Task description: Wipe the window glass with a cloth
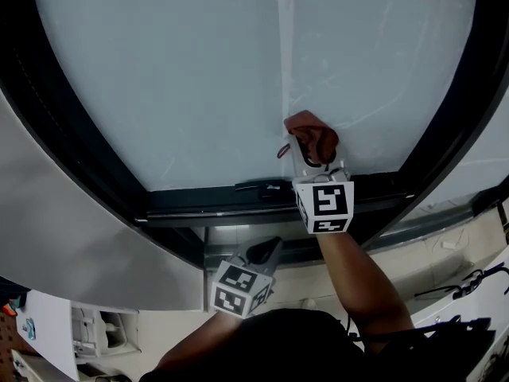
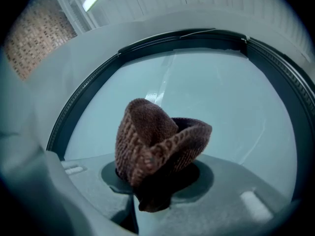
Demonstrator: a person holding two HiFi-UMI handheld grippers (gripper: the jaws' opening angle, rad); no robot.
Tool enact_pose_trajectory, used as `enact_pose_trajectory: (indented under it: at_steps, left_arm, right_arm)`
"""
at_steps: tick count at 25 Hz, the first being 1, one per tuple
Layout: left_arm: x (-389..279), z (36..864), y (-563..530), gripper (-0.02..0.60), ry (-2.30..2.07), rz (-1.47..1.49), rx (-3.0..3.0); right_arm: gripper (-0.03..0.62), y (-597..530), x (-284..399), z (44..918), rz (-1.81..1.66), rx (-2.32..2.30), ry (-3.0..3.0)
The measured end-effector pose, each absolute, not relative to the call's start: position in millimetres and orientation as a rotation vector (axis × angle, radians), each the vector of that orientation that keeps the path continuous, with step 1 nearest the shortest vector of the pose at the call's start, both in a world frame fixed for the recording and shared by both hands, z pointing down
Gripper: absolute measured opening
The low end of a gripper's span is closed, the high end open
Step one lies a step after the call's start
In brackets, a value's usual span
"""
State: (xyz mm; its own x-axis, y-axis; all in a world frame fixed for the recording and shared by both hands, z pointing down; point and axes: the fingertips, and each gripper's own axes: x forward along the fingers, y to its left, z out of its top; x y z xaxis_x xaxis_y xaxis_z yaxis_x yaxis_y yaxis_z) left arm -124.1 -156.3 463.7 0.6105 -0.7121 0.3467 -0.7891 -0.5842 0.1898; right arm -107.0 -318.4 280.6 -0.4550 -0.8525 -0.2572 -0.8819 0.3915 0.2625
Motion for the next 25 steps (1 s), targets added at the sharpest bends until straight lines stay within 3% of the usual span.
enact_pose_trajectory:
  at_steps: [25]
  left_arm:
    - [-121,481,-151,0.017,-1.212,0.392,2.479]
  right_arm:
    - [0.129,-323,-113,420,0.322,-1.657,2.805]
